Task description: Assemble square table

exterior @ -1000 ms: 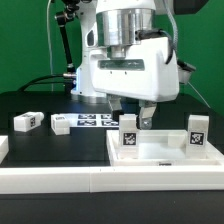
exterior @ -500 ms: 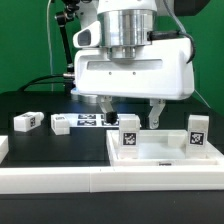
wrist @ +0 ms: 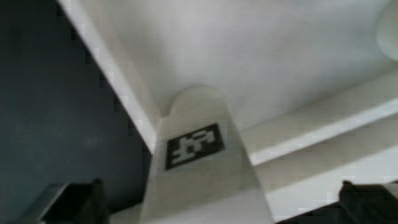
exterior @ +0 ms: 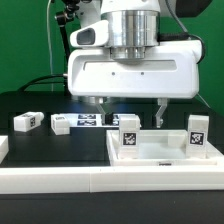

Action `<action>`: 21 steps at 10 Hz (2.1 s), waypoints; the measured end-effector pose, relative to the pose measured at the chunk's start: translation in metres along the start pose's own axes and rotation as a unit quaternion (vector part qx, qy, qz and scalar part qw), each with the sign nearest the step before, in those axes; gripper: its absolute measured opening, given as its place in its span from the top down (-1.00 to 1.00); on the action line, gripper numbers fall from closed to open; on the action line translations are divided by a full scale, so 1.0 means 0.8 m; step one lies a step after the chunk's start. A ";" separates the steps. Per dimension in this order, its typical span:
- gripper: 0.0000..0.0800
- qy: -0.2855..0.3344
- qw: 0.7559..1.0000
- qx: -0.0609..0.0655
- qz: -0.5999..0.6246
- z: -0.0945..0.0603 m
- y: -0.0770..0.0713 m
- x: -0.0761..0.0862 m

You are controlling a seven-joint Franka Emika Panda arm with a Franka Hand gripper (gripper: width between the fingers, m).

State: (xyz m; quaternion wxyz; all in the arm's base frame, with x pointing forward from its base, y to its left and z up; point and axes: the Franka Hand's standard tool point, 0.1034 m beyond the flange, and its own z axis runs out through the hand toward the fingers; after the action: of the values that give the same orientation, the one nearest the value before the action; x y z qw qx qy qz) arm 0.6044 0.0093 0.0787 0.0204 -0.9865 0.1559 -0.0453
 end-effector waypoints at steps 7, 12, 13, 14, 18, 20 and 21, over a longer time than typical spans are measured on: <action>0.10 0.000 0.994 -0.011 -0.113 0.000 0.004 0.001; 0.28 0.001 1.000 -0.011 -0.014 0.000 0.011 0.002; 0.28 0.001 0.999 -0.014 0.040 0.000 0.013 0.001; 0.28 0.002 0.997 -0.016 0.081 0.000 0.017 0.000; 0.25 0.008 0.988 -0.025 0.149 -0.001 0.029 0.000; -0.37 0.008 0.988 -0.025 0.149 -0.001 0.028 0.000; -0.37 0.008 0.988 -0.025 0.149 -0.001 0.028 0.000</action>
Offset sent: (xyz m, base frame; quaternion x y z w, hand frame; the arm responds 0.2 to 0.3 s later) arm 0.0013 -0.0002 0.0003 -0.0032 0.0023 -0.1988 0.9800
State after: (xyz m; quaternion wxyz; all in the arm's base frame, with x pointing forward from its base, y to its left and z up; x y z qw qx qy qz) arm 0.5975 -0.0124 0.0782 0.0012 -0.9520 0.3026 -0.0455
